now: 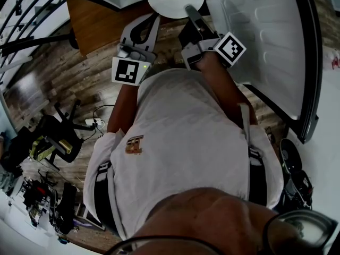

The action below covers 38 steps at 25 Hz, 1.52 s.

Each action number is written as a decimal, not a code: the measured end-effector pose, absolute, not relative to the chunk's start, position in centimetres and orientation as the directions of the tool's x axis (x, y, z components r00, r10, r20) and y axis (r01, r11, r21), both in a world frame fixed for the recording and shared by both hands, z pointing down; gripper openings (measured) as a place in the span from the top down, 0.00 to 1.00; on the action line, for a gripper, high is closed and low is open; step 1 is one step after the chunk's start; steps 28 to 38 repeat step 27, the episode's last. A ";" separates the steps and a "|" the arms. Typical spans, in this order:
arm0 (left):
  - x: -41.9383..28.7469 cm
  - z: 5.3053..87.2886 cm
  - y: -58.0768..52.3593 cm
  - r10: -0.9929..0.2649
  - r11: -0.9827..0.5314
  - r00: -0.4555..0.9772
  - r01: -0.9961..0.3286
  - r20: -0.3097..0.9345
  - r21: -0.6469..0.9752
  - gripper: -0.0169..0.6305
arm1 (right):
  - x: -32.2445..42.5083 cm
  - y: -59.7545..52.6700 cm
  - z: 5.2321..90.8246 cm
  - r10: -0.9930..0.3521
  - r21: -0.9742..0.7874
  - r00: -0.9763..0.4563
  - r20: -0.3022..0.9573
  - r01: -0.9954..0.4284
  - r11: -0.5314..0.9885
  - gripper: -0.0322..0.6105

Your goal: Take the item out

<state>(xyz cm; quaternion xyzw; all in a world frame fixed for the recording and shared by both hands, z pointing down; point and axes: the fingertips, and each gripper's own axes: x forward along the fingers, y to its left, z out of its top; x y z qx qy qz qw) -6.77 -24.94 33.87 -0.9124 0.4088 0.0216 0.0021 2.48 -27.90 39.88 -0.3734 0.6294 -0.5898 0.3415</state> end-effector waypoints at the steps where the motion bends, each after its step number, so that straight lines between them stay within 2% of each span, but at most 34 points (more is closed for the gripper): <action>1: -6.8 33.9 -24.8 -0.745 -0.666 0.665 -0.746 -0.042 0.014 0.95 | 2.4 -27.8 39.9 -0.873 -0.998 -0.487 0.008 -0.065 0.027 0.88; 38: -6.7 34.9 -23.0 -0.742 -0.670 0.670 -0.742 -0.038 -0.006 0.95 | 1.8 -25.9 41.1 -0.873 -0.997 -0.488 0.000 -0.064 0.036 0.88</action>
